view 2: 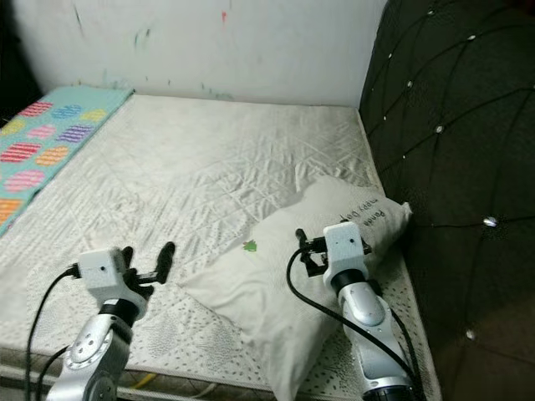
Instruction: Clean up the room
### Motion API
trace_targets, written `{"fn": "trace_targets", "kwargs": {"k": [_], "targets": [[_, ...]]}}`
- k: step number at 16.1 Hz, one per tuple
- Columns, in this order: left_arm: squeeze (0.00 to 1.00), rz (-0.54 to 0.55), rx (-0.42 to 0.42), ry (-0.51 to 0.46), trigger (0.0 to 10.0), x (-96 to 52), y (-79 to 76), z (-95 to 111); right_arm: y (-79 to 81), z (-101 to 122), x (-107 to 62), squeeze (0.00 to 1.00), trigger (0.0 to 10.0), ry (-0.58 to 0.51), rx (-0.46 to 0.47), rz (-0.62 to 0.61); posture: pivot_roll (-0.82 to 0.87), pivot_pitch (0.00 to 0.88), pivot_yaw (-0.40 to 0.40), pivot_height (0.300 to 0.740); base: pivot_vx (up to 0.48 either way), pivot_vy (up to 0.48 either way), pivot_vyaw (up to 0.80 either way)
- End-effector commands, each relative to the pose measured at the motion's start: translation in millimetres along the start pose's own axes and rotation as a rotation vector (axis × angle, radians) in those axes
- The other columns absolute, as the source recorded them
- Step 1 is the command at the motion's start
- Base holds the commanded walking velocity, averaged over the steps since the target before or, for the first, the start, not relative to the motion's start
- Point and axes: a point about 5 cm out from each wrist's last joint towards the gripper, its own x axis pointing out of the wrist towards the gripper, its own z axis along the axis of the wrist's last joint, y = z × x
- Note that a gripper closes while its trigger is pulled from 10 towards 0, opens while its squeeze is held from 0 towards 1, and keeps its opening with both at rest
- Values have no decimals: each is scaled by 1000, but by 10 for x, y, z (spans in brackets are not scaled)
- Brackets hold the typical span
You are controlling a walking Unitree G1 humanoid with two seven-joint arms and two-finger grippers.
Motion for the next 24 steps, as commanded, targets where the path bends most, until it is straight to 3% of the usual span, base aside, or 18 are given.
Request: {"fn": "trace_targets", "kwargs": {"k": [1,5,13,18,24], "targets": [[0,14,1,4,10000,5,46,10,13,32,37,0,10000,-8,5,-1,-102,0,-2,740,0,480,0],[0,19,6,9,10000,9,48,14,12,29,36,0,10000,-7,9,-6,-101,0,-2,740,0,441,0],[0,21,6,1,10000,19,52,26,8,44,54,0,10000,-3,65,-24,-101,0,-2,740,0,0,-100],[0,20,2,0,10000,17,51,28,3,50,53,0,10000,-8,57,-25,-101,0,-2,740,0,0,-674],[0,14,-2,-1,10000,9,43,28,0,47,43,0,10000,-8,44,-25,-103,0,-3,740,0,0,0]]}}
